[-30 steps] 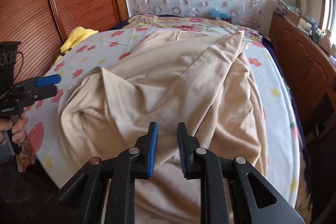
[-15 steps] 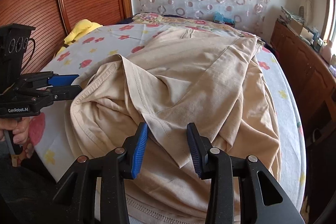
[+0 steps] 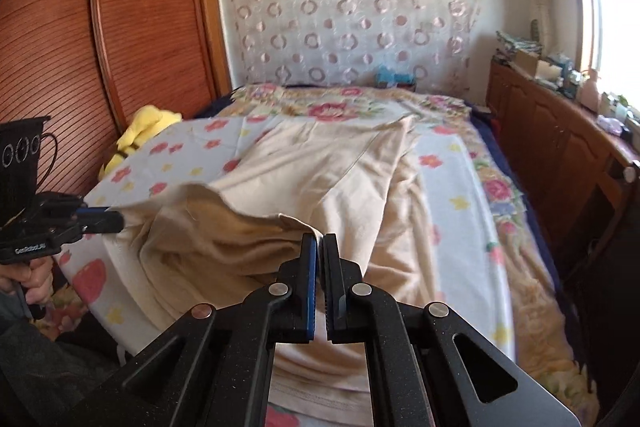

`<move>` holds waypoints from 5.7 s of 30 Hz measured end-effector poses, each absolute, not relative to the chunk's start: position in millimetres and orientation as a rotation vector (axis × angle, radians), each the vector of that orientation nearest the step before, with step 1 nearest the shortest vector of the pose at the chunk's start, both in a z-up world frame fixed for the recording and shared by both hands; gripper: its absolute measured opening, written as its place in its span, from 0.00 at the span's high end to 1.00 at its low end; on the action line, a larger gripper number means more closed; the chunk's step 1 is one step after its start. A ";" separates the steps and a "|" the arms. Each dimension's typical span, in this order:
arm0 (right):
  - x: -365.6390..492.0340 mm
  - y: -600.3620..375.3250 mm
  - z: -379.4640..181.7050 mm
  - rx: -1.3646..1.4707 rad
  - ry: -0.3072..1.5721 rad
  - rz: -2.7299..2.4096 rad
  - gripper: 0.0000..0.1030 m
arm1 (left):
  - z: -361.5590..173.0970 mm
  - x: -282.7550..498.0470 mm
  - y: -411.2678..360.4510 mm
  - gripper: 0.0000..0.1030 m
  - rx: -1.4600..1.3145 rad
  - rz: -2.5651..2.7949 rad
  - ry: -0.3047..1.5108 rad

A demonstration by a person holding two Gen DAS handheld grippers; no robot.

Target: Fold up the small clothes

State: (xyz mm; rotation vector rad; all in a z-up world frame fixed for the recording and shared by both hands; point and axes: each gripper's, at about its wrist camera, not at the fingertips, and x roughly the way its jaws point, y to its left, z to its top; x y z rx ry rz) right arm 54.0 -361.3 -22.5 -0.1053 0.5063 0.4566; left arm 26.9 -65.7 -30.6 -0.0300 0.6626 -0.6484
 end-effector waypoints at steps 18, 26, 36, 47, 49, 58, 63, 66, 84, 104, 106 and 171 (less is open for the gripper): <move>38.0 -396.4 -25.6 -0.034 0.572 0.351 0.88 | -34.7 40.6 -63.4 0.29 -0.020 -0.582 0.691; 64.9 -361.4 -44.0 -0.052 0.607 0.411 0.62 | -46.1 52.1 -52.3 0.22 -0.018 -0.472 0.696; 83.1 -357.2 -57.3 -0.090 0.666 0.415 0.94 | -57.7 60.8 -49.9 0.22 -0.024 -0.413 0.698; 51.6 -400.7 -33.5 -0.042 0.616 0.408 0.95 | -62.8 64.3 -52.1 0.22 -0.026 -0.405 0.723; 51.2 -402.8 -38.2 -0.042 0.633 0.378 0.95 | -65.2 65.6 -52.9 0.22 -0.020 -0.401 0.732; 50.5 -394.2 -25.5 -0.040 0.596 0.300 0.73 | -72.1 67.5 -56.2 0.22 -0.012 -0.398 0.757; 60.0 -384.6 -30.4 -0.023 0.600 0.311 0.55 | -77.1 67.9 -60.6 0.22 -0.011 -0.411 0.777; 67.8 -376.5 -39.1 -0.024 0.619 0.335 0.54 | -80.5 68.9 -62.7 0.22 -0.022 -0.429 0.797; 90.2 -385.8 -60.4 -0.019 0.758 0.308 0.34 | -92.7 59.7 -70.5 0.54 -0.050 -0.537 0.879; 79.0 -408.3 -20.8 0.147 0.544 0.535 0.89 | -12.5 46.3 -57.6 0.98 -0.122 -0.624 0.657; 87.3 -407.9 -8.6 0.159 0.510 0.544 0.89 | -0.4 60.6 -52.2 0.98 -0.126 -0.606 0.628; 305.1 -324.2 45.6 -0.118 0.688 0.262 0.72 | -71.6 367.2 -38.8 0.23 -0.006 -0.288 0.842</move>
